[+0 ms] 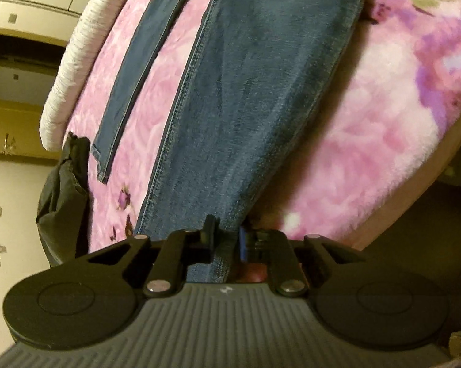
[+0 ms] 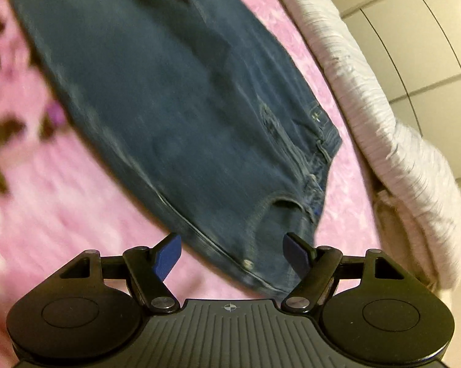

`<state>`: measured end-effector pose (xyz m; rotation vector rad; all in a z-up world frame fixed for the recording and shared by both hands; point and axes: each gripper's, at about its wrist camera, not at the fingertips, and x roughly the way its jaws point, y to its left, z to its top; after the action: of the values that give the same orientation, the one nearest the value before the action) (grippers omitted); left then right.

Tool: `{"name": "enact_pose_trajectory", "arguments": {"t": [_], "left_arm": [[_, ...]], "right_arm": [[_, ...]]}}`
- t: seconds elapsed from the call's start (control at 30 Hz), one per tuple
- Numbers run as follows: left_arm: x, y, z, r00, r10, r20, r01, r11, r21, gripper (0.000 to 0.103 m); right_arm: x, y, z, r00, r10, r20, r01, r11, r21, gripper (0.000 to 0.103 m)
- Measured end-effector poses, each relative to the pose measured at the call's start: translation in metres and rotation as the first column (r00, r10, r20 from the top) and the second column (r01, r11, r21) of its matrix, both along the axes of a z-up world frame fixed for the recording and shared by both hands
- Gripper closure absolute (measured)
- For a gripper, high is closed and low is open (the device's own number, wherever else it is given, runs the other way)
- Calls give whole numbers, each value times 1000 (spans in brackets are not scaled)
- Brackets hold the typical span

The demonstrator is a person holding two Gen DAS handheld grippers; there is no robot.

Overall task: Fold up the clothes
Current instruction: 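Grasp a leg hem with the left tool while the right tool grasps the waistband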

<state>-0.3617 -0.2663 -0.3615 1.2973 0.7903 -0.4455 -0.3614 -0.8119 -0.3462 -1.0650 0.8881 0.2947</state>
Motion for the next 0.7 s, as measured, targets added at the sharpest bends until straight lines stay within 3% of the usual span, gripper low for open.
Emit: {"name": "enact_pose_trajectory", "arguments": {"t": [0.23,0.37,0.47,0.6,0.67,0.7], "left_arm": [[12,-19,-3,992,124,18,-124,992,13,90],[10,-27,-11,990,135,43,-138,988,68,90],[12,-33,-17,988,145,61,-151,983,104,91],[21,-40,-17,983,168,74,-176,976,126,92],[25,-43,-9,982,173,72,-181,975,128,93],[26,-44,-2,982,176,73,-184,976,120,93]], "right_arm": [[2,-52,-54,980,199,-14,-198,967,-157,28],[2,-77,-63,953,285,102,-270,953,-140,29],[7,-90,-71,934,318,161,-293,943,-160,41],[13,-102,-77,920,357,164,-332,929,-162,55],[19,-105,-75,921,366,132,-347,926,-149,73],[22,-105,-73,925,366,108,-350,926,-139,90]]}}
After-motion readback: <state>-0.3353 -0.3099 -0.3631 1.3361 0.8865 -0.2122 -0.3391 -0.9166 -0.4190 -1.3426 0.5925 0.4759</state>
